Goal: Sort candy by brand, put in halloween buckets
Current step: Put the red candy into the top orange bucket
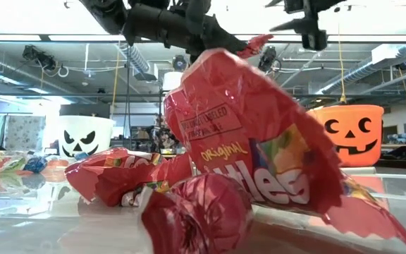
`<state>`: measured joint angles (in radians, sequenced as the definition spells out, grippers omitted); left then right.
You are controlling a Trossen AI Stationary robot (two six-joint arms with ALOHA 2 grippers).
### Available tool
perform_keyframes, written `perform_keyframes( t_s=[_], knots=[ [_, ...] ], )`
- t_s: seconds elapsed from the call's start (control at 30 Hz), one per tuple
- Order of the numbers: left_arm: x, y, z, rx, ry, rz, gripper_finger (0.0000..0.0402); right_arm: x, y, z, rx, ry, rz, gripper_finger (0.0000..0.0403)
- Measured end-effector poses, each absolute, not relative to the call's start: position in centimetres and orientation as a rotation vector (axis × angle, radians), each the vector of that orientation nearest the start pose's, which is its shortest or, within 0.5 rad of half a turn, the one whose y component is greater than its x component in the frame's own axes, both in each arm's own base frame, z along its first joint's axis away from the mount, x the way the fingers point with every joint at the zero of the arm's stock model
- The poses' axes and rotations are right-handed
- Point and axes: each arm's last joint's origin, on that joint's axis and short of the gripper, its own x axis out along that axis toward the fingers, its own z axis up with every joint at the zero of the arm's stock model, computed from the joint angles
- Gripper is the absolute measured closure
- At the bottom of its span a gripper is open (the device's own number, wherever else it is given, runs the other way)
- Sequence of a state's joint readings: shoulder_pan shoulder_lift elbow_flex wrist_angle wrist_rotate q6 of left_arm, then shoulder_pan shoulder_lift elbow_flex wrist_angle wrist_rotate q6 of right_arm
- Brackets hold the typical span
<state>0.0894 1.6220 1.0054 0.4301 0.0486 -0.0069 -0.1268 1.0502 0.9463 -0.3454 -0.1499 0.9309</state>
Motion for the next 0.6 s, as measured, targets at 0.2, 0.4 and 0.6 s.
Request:
perform_keyframes(
  t_s=[0.2, 0.4, 0.6],
  knots=[
    [35.4, 4.0, 27.8, 0.054, 0.082, 0.062, 0.0381, 23.0, -3.5, 31.9, 0.982, 0.409, -0.276, 0.0210],
    [35.0, 4.5, 28.2, 0.094, 0.080, 0.071, 0.0381, 24.4, -4.0, 32.2, 0.942, 0.329, -0.209, 0.0210],
    [35.0, 4.5, 28.0, 0.093, 0.098, 0.069, 0.0381, 25.8, -4.4, 31.2, 0.972, 0.352, -0.203, 0.0254]
  ],
)
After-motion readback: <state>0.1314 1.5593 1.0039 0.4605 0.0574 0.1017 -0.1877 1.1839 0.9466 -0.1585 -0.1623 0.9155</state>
